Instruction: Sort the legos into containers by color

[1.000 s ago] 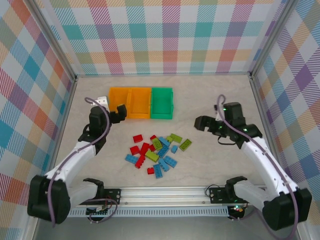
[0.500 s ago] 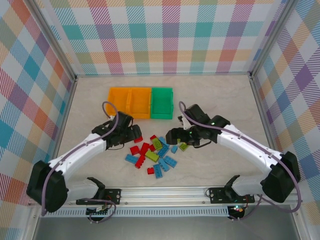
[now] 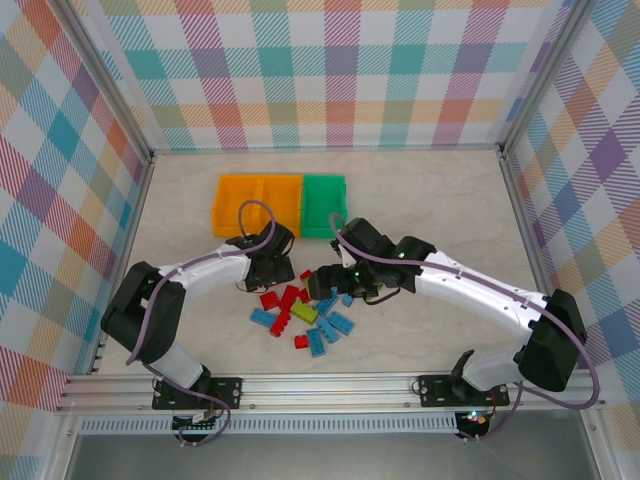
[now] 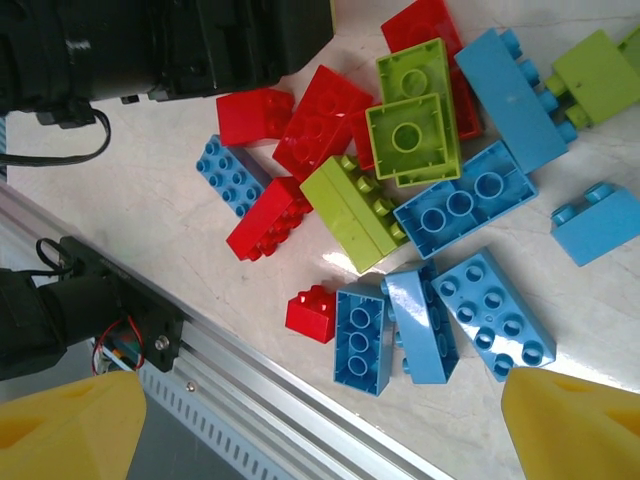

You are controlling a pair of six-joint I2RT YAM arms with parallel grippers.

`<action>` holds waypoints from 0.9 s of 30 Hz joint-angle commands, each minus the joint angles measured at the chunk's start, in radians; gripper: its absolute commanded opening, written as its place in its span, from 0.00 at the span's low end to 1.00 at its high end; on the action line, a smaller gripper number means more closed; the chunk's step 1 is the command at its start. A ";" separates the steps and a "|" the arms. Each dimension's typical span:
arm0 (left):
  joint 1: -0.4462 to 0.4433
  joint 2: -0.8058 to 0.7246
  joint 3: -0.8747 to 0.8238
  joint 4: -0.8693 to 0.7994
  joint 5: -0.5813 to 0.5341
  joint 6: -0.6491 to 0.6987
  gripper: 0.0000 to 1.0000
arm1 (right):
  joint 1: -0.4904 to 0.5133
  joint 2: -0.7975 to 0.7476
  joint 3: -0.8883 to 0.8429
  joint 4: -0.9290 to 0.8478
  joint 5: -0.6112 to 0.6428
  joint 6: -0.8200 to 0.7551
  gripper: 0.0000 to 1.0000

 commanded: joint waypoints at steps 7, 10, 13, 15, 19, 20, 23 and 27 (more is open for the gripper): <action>-0.006 0.041 0.000 0.052 -0.037 -0.002 0.52 | 0.004 -0.009 0.034 -0.005 0.020 0.009 0.92; -0.006 0.032 0.000 0.054 -0.045 -0.002 0.45 | 0.004 -0.015 0.030 -0.007 0.022 0.015 0.92; -0.006 0.020 0.004 0.053 -0.056 -0.001 0.40 | 0.004 -0.024 0.025 -0.005 0.026 0.019 0.92; -0.006 0.021 0.008 0.053 -0.057 0.004 0.38 | 0.004 -0.028 0.026 -0.005 0.029 0.021 0.92; -0.004 0.032 0.018 0.056 -0.059 0.009 0.35 | 0.004 -0.032 0.024 -0.003 0.029 0.025 0.92; -0.004 0.033 0.021 0.053 -0.062 0.010 0.33 | 0.004 -0.032 0.024 -0.004 0.029 0.026 0.92; -0.004 0.010 0.034 0.036 -0.079 0.010 0.29 | 0.004 -0.037 0.025 -0.010 0.031 0.030 0.92; -0.002 -0.057 0.056 0.019 -0.128 0.021 0.27 | 0.004 -0.050 0.024 -0.004 0.043 0.034 0.92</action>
